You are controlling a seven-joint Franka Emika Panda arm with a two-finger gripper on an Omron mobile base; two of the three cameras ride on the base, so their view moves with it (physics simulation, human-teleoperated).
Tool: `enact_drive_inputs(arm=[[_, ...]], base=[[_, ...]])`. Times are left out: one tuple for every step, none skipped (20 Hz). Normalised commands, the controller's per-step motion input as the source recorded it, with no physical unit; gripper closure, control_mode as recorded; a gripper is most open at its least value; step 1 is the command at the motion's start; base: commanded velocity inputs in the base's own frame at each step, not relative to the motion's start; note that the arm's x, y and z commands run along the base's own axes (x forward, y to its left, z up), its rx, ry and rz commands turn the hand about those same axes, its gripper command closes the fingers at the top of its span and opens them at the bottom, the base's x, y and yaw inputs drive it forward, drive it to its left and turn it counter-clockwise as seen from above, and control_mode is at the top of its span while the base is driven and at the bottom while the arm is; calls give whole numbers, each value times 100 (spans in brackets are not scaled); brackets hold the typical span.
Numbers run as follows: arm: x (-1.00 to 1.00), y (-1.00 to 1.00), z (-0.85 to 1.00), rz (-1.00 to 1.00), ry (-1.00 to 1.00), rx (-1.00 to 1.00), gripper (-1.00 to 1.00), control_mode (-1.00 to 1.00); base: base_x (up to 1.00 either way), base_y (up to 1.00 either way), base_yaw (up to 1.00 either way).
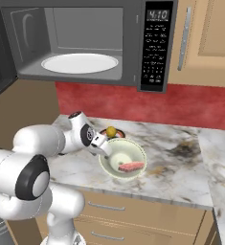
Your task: Remove the pear from the bowl and place it on the small plate. Then place the bowl with only the steak in the microwave, close the door, and press the start button to microwave the steak.
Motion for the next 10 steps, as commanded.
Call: enact_drive_inputs(arm=[[0,-2,-9,0,0,0,-100,-100],[-2,-8,-9,0,0,0,-100,-100],[-4,-13,-7,0,0,0,-100,-100],[-7,-15,-6,0,0,0,-100,-100],[-9,-9,-7,0,0,0,-100,-100],[-10,-4,-8,0,-1,0,-100,-100],[-11,-8,-7,0,-2,0,100,-100],[-11,-13,-6,0,-2,0,100,-100],[-11,-17,-1,0,-2,0,100,-100],[-9,-11,-1,0,-2,0,100,-100]], base=[[0,0,0],[0,0,0],[0,0,0],[0,0,0],[0,0,0],[0,0,0],[0,0,0],[0,0,0],[0,0,0],[0,0,0]])
